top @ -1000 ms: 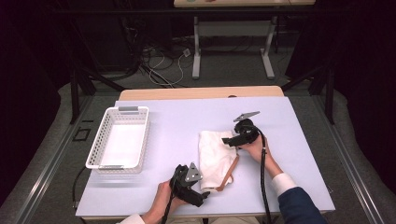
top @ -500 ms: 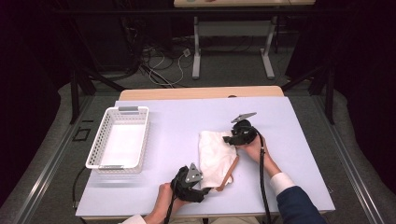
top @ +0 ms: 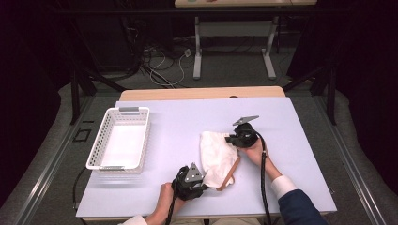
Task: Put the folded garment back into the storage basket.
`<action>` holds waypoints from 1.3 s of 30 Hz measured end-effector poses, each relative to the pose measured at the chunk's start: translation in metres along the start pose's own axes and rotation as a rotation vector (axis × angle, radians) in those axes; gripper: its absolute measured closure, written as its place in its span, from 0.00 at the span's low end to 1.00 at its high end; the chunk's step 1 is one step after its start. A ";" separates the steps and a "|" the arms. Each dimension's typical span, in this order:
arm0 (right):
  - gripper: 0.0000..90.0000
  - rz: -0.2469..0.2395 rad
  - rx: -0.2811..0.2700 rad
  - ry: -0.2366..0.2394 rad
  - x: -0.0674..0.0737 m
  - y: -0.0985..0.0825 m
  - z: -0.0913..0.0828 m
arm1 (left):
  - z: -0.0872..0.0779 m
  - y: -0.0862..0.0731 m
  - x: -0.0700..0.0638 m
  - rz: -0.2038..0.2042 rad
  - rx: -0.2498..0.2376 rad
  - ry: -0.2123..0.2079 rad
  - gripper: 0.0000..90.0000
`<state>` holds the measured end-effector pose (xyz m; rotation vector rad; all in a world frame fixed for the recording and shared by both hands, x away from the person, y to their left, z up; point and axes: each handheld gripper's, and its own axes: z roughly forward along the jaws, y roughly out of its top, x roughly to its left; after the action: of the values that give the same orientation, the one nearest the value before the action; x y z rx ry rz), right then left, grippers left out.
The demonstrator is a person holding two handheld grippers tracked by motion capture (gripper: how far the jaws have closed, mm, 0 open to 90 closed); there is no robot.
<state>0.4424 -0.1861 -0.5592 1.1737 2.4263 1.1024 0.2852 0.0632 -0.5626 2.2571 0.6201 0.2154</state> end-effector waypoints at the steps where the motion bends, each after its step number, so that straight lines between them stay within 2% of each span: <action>1: 0.91 -0.004 -0.009 0.003 0.000 0.000 0.000 | 0.000 0.000 0.001 -0.003 -0.002 -0.002 0.83; 2: 0.91 -0.019 -0.010 -0.006 0.000 0.000 -0.001 | 0.000 0.000 0.002 -0.006 -0.004 -0.010 0.84; 5: 0.91 -0.022 -0.020 -0.018 0.003 0.000 -0.004 | -0.002 0.000 0.003 -0.009 -0.013 -0.015 0.86; 10: 0.92 -0.032 -0.044 -0.021 0.005 0.002 -0.009 | -0.007 0.001 0.004 -0.008 -0.019 -0.012 0.88; 12: 0.92 -0.040 -0.058 -0.021 0.005 0.002 -0.010 | -0.008 0.001 0.005 -0.019 -0.025 -0.020 0.88; 23: 0.92 -0.071 -0.096 -0.036 0.018 0.009 -0.016 | -0.025 0.000 0.009 -0.014 -0.044 0.011 0.89; 25: 0.92 -0.084 -0.103 -0.040 0.020 0.011 -0.018 | -0.027 -0.001 0.011 -0.028 -0.054 0.017 0.89; 30: 0.92 -0.100 -0.122 -0.043 0.025 0.015 -0.017 | -0.031 -0.002 0.011 -0.024 -0.055 0.022 0.89; 34: 0.92 -0.100 -0.120 -0.041 0.031 0.018 -0.015 | -0.038 -0.003 0.012 -0.025 -0.066 0.029 0.89; 39: 0.92 -0.106 -0.152 -0.043 0.037 0.025 -0.016 | -0.046 -0.006 0.013 -0.042 -0.081 0.045 0.89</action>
<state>0.4253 -0.1569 -0.5264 1.0001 2.2977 1.1924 0.2789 0.1028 -0.5355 2.1645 0.6702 0.2669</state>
